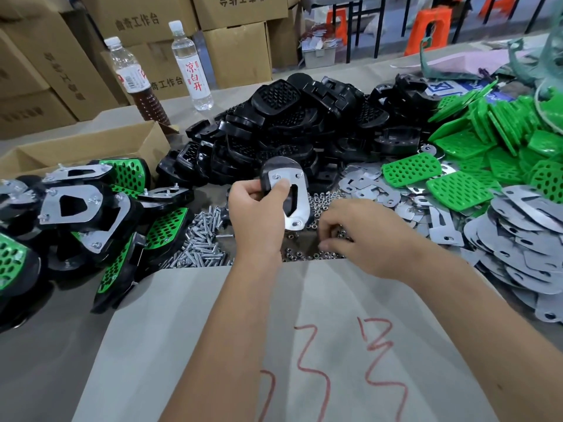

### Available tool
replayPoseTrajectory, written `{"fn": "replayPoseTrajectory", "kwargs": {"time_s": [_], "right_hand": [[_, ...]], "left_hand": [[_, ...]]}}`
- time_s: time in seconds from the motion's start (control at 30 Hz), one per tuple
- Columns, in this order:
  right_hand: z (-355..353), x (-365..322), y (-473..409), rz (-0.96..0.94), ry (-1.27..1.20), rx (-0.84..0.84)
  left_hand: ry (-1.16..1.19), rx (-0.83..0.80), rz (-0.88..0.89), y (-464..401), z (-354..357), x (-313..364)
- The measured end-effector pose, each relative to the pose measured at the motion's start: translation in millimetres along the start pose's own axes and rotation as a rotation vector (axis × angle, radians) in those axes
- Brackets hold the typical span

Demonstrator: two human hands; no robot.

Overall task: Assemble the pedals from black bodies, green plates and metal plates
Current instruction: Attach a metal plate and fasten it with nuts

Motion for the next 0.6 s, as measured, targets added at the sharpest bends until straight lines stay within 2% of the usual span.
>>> {"fn": "replayPoseTrajectory", "kwargs": {"time_s": [0.07,0.1,0.2,0.3,0.43,0.6], "right_hand": [[1.7,0.1,-0.1,0.007,-0.022,0.045],[0.1,1.2,0.2,0.001,-0.09,0.122],[-13.6,7.6,4.1,-0.022,-0.431,0.468],[-23.0,11.3,9.4,-0.054,-0.72,0.622],[-20.6,7.6,11.6,-0.06,-0.859,0.649],[-21.2,1.5,12.8,-0.049,-0.746,0.722]], "left_hand": [[0.005,-0.015,-0.042,2.6,1.6,0.5],[0.001,-0.032,-0.06,3.5,2.6,0.7],[-0.045,-0.138,-0.096,8.2,8.2,3.7],[-0.07,-0.245,-0.079,13.2,16.8,3.7],[-0.266,-0.224,0.156,19.3,25.7,0.4],[-0.453,-0.138,0.511,30.8,33.6,5.2]]}}
Point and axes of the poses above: each hand's wrist, its own y-axis away from the middle knuckle, its own z-axis out of the palm, x = y × z, the point moved 3 cm from there along -y, towards the middle knuckle, and after that the axes turned 9 degrees about -x, right-handed, at the moved point
